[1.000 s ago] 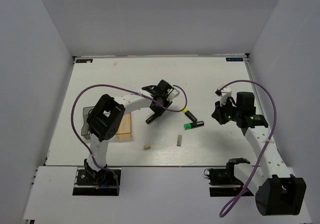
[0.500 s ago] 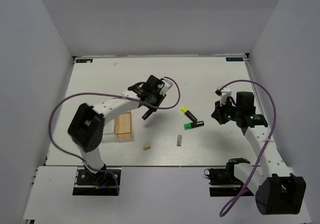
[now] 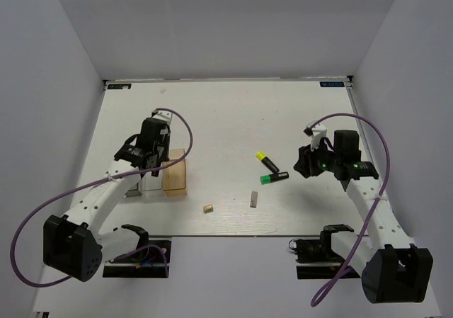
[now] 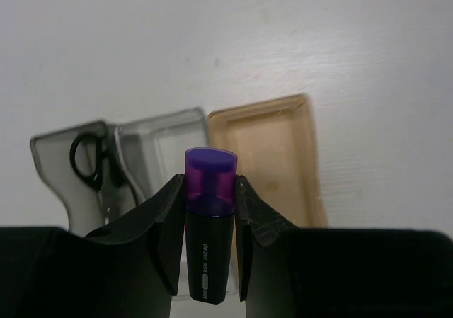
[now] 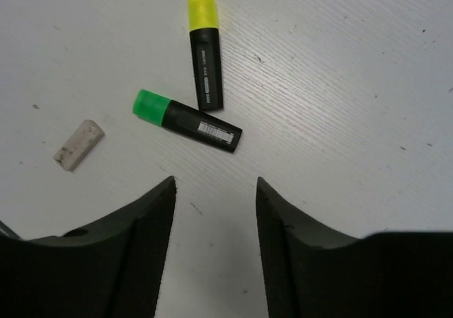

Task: Sort the stationery into containers
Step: Place the pen in the storage box.

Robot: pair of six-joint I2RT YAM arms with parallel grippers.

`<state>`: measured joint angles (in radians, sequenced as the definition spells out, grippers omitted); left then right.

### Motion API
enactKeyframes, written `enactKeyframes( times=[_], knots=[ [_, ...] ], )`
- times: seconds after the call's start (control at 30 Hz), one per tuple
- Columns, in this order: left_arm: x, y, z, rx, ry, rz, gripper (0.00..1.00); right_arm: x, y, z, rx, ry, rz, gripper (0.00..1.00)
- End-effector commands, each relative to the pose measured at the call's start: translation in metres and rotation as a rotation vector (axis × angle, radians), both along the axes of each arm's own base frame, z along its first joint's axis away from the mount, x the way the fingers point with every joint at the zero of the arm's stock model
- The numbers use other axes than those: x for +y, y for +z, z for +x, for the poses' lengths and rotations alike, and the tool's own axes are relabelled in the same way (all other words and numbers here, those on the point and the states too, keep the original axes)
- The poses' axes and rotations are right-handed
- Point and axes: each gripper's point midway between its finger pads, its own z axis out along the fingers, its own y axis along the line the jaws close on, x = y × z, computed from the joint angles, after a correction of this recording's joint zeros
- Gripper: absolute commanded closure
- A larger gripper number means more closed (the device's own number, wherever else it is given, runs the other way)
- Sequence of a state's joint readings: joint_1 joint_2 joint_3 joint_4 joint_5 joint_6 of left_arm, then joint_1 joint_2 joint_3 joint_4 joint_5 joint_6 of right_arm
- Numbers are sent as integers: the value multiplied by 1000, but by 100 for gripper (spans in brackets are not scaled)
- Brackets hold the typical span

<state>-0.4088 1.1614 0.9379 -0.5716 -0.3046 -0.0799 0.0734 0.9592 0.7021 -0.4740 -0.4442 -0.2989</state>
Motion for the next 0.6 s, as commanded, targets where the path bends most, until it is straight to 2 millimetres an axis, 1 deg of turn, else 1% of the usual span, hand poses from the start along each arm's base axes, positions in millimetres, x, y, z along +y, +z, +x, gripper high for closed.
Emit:
enactKeyframes(
  times=[0.0,0.03,0.07,0.1,0.13,0.2,0.23,0.3,0.33,0.37,0.4,0.43,0.47,0.53,0.57],
  knots=[
    [36,-4,-6,-16,130,14,100,7,0,-3,10,36,21,43],
    [40,-10,-8,-5,146,18,100,8,0,-4,18,45,29,40],
    [43,-10,-5,-11,161,16,100,10,0,-4,23,53,31,40],
    [50,-12,-4,-8,188,13,100,11,-1,-5,35,59,38,40],
    [53,-15,-4,-1,195,15,100,12,-5,-5,49,61,38,40],
    [58,-21,-3,8,219,11,100,14,-4,-4,56,74,39,44],
    [58,-24,-3,16,219,13,97,16,-9,-3,81,80,41,46],
    [59,-33,-2,36,226,15,89,20,-5,3,78,96,39,46],
    [60,-35,0,35,228,16,74,23,-14,3,127,103,39,46],
    [61,-41,-2,48,233,20,66,30,-2,11,101,130,45,46],
    [61,-44,-2,57,235,24,61,33,-8,14,126,135,43,46],
    [61,-43,0,49,240,20,58,36,-9,16,135,144,39,44],
    [62,-48,-2,59,244,26,54,39,-12,27,157,150,26,44],
    [62,-49,-1,60,247,24,54,44,-11,34,173,162,18,44],
    [62,-47,0,54,246,21,53,49,-20,39,209,174,13,42]
  ],
)
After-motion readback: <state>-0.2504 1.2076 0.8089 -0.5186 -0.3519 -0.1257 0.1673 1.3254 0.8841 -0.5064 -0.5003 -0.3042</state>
